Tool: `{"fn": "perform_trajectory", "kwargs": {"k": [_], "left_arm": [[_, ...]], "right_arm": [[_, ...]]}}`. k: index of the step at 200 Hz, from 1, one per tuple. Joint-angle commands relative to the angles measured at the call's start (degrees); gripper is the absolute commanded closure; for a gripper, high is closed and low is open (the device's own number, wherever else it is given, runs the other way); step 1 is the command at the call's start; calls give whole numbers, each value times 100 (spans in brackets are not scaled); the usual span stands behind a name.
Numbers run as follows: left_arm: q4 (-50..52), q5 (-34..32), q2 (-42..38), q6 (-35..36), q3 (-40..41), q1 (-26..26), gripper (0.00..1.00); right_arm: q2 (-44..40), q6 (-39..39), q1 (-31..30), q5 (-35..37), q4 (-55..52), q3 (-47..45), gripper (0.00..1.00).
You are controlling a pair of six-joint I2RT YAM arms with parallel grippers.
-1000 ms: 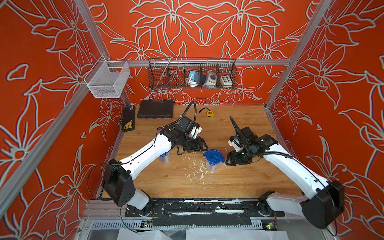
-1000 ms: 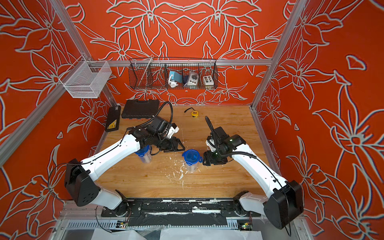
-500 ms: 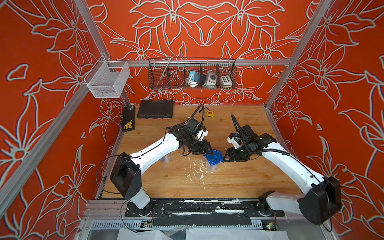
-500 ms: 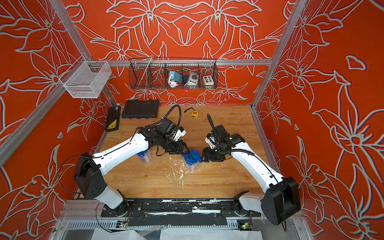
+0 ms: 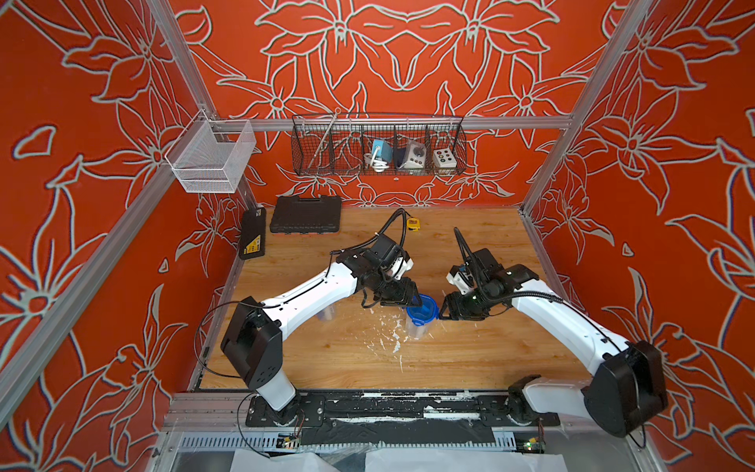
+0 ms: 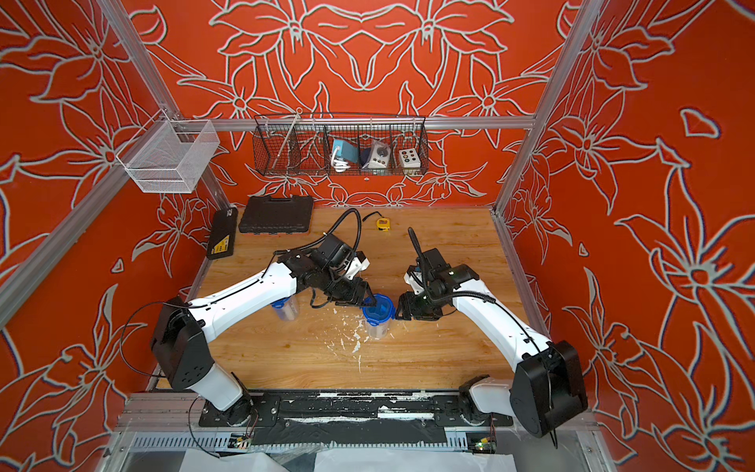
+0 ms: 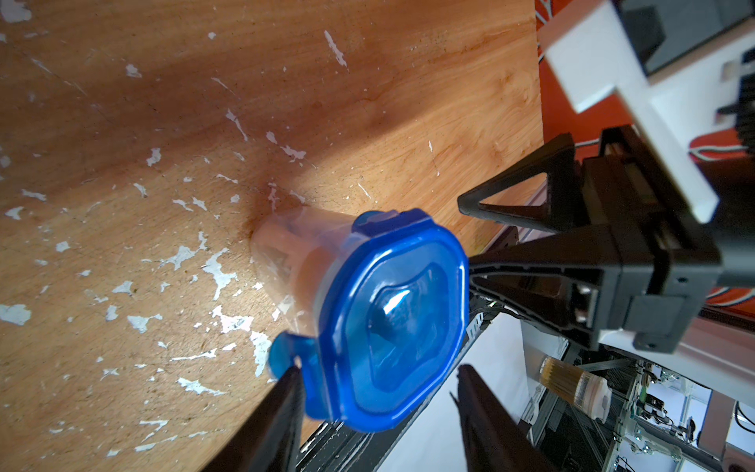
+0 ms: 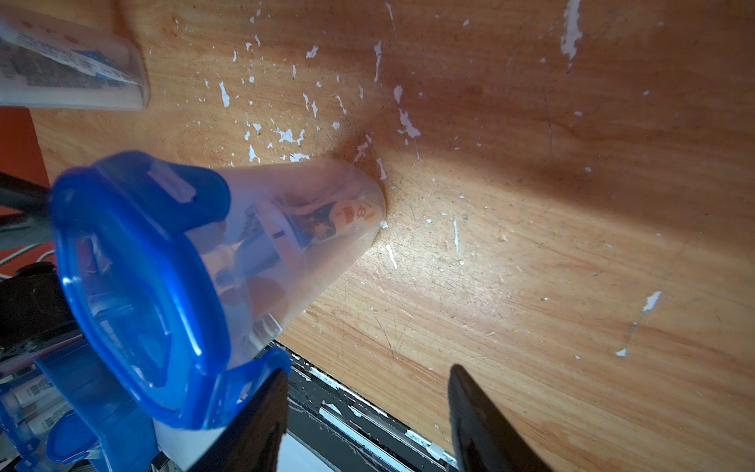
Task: Pack away toiletry kits
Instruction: Close the fastener on the container.
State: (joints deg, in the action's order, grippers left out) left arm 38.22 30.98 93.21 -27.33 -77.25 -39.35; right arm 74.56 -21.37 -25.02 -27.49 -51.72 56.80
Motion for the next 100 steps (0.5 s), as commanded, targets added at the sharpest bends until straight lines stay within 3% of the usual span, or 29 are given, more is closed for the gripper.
{"fn": "perform_trajectory", "kwargs": {"k": [1,54,100], "left_arm": [[-246,355,32,-82,132,-38,42],[-388,525,-51,-207,361,-51,42],[-1059,1015,-206,-739,801,-46,42]], "right_arm": [[7,-32,40,-225,320,-98,37],[45,-52,50,-374,539,-160,37],[24,-124,53,-582,742,-217,37]]}}
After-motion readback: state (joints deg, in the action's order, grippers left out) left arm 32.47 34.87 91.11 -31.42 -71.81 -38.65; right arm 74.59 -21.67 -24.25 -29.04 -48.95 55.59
